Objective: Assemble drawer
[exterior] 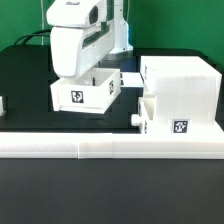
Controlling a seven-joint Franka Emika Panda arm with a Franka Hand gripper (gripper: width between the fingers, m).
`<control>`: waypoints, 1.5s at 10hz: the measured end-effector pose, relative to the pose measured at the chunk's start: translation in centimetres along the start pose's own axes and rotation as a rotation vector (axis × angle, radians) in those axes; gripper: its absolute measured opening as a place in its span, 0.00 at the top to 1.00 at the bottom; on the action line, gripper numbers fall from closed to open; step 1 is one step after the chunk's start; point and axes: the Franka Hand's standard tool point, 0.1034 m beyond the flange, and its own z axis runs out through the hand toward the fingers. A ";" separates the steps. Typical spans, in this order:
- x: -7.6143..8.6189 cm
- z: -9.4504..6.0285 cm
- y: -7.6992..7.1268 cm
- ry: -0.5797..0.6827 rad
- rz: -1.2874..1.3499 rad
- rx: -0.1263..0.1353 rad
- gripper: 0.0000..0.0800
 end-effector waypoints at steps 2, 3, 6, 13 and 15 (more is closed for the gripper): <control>0.2 0.0 0.7 -0.033 -0.191 -0.007 0.95; 0.7 -0.3 1.5 -0.046 -0.224 -0.013 0.95; 0.9 -0.2 1.7 -0.050 -0.225 -0.007 0.95; 2.7 0.0 3.5 -0.043 -0.252 -0.012 0.95; 2.7 0.1 3.5 -0.043 -0.252 -0.010 0.95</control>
Offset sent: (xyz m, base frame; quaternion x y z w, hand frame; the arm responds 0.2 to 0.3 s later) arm 0.0400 0.0042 0.0069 0.0180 -0.0771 -0.0752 0.9940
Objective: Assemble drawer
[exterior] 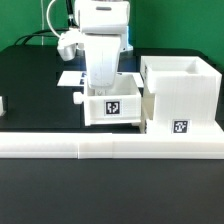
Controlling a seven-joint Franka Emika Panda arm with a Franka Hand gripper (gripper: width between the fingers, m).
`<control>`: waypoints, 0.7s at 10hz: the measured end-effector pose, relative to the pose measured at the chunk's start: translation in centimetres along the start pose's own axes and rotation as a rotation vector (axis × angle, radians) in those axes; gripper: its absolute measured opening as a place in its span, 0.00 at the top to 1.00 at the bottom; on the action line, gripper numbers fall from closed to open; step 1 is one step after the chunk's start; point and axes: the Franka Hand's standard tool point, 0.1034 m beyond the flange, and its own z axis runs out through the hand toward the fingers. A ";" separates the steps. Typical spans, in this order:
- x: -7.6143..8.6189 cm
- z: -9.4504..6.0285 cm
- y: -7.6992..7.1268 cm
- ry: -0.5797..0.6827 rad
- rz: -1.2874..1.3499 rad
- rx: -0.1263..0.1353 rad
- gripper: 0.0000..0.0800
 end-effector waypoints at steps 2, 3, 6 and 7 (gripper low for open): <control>0.3 0.0 -0.1 -0.002 -0.002 0.017 0.95; 0.4 -0.2 -0.1 -0.004 -0.005 0.036 0.95; 0.7 -0.7 0.0 -0.005 -0.008 0.027 0.95; 1.1 -0.9 0.0 -0.004 -0.015 0.023 0.95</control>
Offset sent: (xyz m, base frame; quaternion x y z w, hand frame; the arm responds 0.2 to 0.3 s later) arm 0.0000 0.0000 0.0000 0.0000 0.0000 0.0000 1.0000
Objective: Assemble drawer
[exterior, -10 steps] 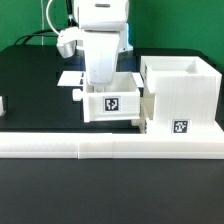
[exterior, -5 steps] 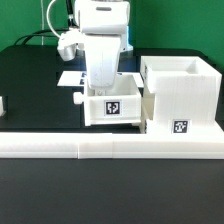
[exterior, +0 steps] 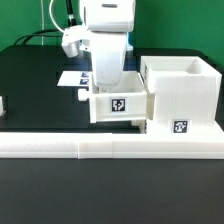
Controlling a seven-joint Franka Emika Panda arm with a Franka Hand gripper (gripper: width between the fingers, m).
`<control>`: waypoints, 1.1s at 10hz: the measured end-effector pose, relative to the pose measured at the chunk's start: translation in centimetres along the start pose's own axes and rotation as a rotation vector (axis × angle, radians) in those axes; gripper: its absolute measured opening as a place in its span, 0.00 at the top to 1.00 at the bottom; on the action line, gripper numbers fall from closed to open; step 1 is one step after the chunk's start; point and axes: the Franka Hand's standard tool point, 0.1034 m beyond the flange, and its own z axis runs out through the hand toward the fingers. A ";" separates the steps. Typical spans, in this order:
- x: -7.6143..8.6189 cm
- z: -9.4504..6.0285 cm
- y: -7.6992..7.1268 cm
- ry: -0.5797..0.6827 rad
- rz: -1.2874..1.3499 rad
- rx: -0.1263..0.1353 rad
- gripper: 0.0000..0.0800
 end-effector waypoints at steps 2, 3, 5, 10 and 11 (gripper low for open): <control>-0.1 0.2 -0.1 0.001 0.001 0.004 0.95; 0.0 0.2 -0.1 0.001 0.001 0.004 0.95; 0.7 0.1 0.0 0.002 0.000 0.002 0.95; 0.9 0.3 0.0 0.004 -0.003 0.002 0.95; 0.9 0.3 0.0 0.004 -0.003 0.002 0.95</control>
Offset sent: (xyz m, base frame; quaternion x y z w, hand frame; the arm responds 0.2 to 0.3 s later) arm 0.0060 0.0177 0.0009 -0.0185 -0.0036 -0.0069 0.9998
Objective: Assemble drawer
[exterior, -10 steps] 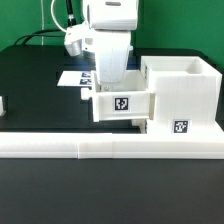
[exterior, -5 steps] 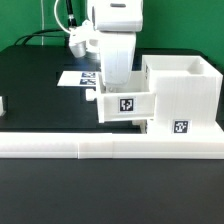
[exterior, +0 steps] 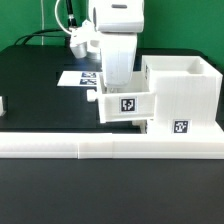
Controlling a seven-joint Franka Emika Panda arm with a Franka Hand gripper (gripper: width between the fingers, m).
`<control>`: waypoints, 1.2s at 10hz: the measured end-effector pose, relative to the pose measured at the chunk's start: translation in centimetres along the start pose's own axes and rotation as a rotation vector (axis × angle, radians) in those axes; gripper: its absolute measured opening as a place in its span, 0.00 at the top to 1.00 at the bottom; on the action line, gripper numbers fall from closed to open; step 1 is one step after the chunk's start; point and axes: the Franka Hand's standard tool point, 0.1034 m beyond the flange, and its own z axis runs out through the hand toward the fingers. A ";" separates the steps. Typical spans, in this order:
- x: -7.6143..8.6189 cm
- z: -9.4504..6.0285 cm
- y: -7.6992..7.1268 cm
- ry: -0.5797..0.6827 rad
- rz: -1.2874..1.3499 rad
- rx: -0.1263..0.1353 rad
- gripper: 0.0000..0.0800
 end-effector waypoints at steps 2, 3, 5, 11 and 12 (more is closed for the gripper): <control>0.1 0.0 0.0 -0.001 0.015 0.001 0.95; 0.1 0.0 0.0 -0.002 0.030 0.000 0.95; 0.3 0.1 0.4 0.004 0.087 -0.022 0.95; 0.0 0.5 0.2 0.012 0.135 -0.052 0.95; 0.3 0.5 0.1 0.011 0.126 -0.048 0.95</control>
Offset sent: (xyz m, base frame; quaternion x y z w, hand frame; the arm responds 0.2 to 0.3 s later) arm 0.0078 0.0130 -0.0031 -0.0166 -0.0035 0.0249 0.9995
